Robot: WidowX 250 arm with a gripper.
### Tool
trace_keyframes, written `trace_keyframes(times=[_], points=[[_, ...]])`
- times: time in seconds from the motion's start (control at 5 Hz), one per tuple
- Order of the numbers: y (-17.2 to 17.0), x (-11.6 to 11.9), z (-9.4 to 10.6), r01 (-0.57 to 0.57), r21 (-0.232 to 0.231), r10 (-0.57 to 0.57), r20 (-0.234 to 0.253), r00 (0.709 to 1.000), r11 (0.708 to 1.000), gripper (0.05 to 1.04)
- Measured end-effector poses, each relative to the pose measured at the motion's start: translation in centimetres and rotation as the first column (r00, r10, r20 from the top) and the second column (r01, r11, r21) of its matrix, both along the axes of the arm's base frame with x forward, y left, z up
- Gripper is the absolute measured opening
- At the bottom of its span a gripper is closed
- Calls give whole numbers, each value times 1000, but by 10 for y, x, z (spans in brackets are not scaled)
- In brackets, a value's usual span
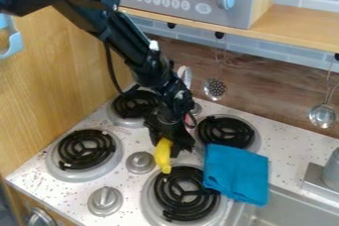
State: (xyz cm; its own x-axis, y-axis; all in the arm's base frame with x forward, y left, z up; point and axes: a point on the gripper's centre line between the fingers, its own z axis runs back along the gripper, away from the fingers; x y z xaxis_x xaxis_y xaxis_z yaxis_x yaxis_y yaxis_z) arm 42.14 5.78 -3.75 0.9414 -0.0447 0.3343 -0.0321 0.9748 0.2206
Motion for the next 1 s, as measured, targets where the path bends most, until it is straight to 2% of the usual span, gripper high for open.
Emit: trace_keyframes(times=[0.2, 0.4, 0.6, 0.8, 1.0], points=[[8, -8, 2, -10, -73, 11, 6, 1000, 997, 995], [32, -30, 52, -39, -126, 51, 90, 995, 991, 1006], [51, -57, 88, -14, -148, 32, 119, 992, 989, 1002], [80, -99, 106, 79, -112, -85, -54, 995, 991, 1001], [102, -140, 118, 80, -88, -99, -235, 967, 993, 1001]])
